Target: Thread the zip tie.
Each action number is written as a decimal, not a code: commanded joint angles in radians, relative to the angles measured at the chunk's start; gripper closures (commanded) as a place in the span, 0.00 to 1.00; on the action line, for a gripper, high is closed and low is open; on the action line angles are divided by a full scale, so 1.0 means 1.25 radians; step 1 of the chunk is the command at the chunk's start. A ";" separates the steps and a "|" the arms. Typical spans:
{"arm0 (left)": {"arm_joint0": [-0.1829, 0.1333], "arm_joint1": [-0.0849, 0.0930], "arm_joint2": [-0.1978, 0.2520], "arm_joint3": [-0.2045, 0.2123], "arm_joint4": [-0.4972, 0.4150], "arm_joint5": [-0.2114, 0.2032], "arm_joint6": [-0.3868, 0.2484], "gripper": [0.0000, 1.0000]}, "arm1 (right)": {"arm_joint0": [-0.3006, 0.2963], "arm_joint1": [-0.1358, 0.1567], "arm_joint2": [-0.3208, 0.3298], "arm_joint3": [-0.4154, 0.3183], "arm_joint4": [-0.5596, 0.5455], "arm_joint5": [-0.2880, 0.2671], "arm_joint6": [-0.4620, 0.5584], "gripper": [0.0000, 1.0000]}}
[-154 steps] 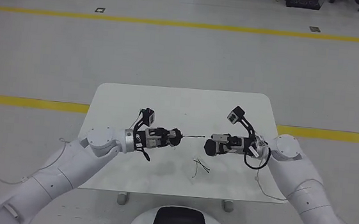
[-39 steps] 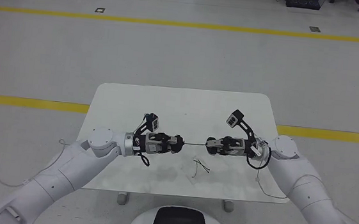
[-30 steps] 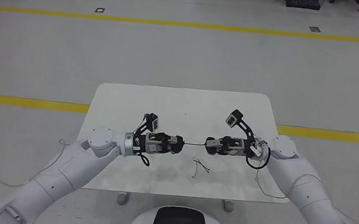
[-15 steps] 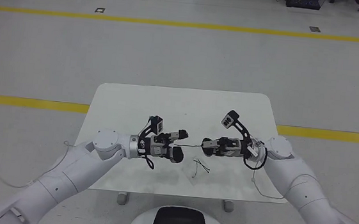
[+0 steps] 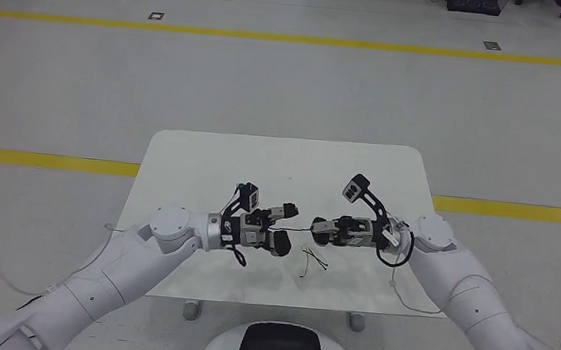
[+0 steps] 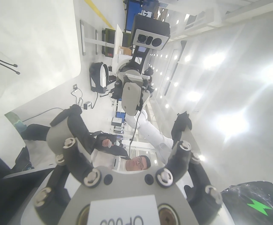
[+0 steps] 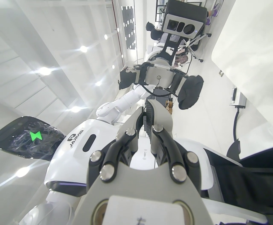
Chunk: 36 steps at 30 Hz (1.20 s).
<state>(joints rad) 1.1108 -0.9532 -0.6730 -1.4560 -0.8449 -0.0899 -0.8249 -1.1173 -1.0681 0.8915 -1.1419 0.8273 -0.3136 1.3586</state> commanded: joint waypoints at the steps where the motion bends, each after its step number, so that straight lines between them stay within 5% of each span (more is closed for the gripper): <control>1: 0.000 -0.002 0.001 0.000 0.002 0.001 -0.001 0.00 | -0.001 -0.001 0.001 0.000 0.000 0.001 0.002 1.00; 18: 0.007 -0.014 -0.013 0.012 0.010 0.001 -0.021 0.00 | 0.006 -0.018 -0.002 0.011 -0.009 0.019 0.013 1.00; 22: 0.008 -0.016 -0.017 0.014 0.011 0.002 -0.029 0.32 | 0.006 -0.021 -0.001 0.013 -0.013 0.021 0.014 1.00; 23: 0.008 -0.016 -0.018 0.014 0.011 0.003 -0.030 0.51 | 0.006 -0.022 -0.001 0.014 -0.014 0.021 0.014 1.00; 33: 0.013 -0.020 -0.027 0.014 0.019 0.005 -0.041 0.97 | 0.010 -0.029 0.000 0.025 -0.029 0.044 0.008 1.00; 36: 0.015 -0.021 -0.030 0.012 0.023 0.006 -0.044 1.00 | 0.011 -0.030 0.001 0.031 -0.034 0.052 0.001 1.00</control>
<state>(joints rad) 1.1291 -0.9790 -0.7099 -1.4403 -0.8181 -0.0830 -0.8791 -1.1033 -1.1055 0.8923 -1.1054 0.7863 -0.2512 1.3622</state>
